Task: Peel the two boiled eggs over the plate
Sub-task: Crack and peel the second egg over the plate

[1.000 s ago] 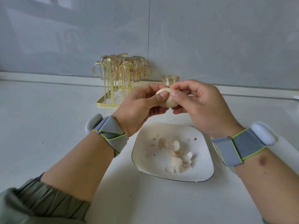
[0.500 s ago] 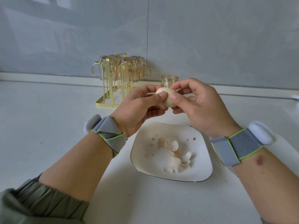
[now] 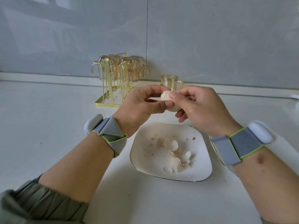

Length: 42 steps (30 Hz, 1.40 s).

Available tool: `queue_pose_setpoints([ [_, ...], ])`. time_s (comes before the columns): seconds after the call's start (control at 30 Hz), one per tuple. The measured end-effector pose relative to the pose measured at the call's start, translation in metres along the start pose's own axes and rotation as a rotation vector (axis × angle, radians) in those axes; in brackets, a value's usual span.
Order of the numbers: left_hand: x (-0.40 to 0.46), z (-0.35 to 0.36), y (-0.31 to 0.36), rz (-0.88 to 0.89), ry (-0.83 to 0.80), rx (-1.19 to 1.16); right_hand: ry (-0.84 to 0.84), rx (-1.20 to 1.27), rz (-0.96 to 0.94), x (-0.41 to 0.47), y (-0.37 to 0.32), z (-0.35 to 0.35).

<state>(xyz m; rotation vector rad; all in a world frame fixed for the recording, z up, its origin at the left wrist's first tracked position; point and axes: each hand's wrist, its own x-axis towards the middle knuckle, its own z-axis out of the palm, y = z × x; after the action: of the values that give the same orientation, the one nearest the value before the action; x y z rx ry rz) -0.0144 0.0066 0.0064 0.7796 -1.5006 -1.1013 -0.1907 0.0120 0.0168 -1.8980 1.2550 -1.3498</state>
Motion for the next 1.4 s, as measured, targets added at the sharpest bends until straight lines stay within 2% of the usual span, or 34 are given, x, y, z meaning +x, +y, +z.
queue_pose_setpoints([
  [0.1,0.0005,-0.0001,-0.0010,-0.029,0.002,-0.016,0.024,0.006,-0.011,0.0002,-0.0003,0.0004],
  [0.43,-0.0013,-0.0004,-0.0005,0.012,0.026,0.271,-0.071,0.025,0.026,-0.0008,-0.0002,0.0008],
  [0.57,-0.0017,0.0021,0.0004,-0.028,-0.017,0.203,-0.036,0.046,0.017,-0.0010,-0.0020,0.0011],
  [0.7,-0.0028,0.0028,0.0014,-0.049,-0.045,0.025,-0.058,0.092,0.034,-0.0015,-0.0047,0.0008],
  [0.93,-0.0034,0.0043,0.0024,0.048,-0.006,0.134,-0.049,0.079,0.026,-0.0026,-0.0043,0.0030],
  [1.13,-0.0038,0.0066,0.0017,0.012,-0.055,0.179,-0.028,0.105,0.027,-0.0021,-0.0039,0.0026],
  [1.3,-0.0030,0.0039,0.0019,-0.028,-0.017,0.208,-0.102,0.263,0.143,-0.0005,-0.0051,0.0028],
  [1.4,-0.0038,0.0049,0.0012,-0.074,-0.052,0.165,-0.036,0.051,0.096,-0.0016,-0.0050,0.0008],
])
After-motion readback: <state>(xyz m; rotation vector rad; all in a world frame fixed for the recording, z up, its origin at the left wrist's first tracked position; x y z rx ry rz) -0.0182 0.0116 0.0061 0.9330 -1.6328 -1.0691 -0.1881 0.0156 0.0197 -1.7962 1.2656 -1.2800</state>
